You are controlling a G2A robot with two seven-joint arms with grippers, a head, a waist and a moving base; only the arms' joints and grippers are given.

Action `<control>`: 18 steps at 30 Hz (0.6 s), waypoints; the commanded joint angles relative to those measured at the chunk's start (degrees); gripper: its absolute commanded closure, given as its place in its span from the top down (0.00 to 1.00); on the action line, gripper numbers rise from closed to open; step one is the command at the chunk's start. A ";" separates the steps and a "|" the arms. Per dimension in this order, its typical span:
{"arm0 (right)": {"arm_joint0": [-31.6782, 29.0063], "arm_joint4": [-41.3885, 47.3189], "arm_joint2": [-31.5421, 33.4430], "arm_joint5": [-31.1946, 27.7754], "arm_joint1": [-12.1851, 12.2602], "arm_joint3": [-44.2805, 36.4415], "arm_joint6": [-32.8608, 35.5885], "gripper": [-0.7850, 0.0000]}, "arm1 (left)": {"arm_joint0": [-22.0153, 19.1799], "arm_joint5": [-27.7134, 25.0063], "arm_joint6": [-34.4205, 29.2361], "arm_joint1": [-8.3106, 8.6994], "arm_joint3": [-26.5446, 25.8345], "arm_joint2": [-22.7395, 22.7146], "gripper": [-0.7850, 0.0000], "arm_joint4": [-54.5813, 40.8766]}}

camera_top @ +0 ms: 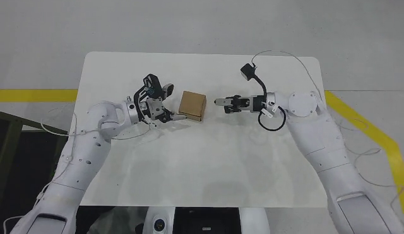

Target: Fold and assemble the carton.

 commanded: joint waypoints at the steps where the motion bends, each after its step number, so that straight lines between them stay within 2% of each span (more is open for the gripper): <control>1: -1.44 -0.86 2.14 -4.08 0.65 -1.49 -1.34 1.00 | 0.42 0.97 -1.29 0.32 -1.23 -1.44 1.00 -1.47; 7: -4.39 -5.79 8.42 -15.40 2.46 -3.25 -6.61 1.00 | -1.28 4.37 -4.05 0.77 -0.78 -4.10 1.00 -3.90; 10: -4.96 -11.76 11.34 -19.78 3.38 -3.79 -9.72 1.00 | -3.11 5.74 -4.97 0.89 0.40 -4.97 1.00 -4.12; 15: -6.08 -21.04 15.84 -23.67 4.46 -5.16 -18.23 1.00 | -5.49 7.69 -5.84 0.95 2.30 -5.70 1.00 -4.93; 18: -7.00 -28.08 18.66 -24.10 5.12 -7.17 -23.22 1.00 | -6.33 8.27 -5.96 1.02 3.03 -6.20 1.00 -5.68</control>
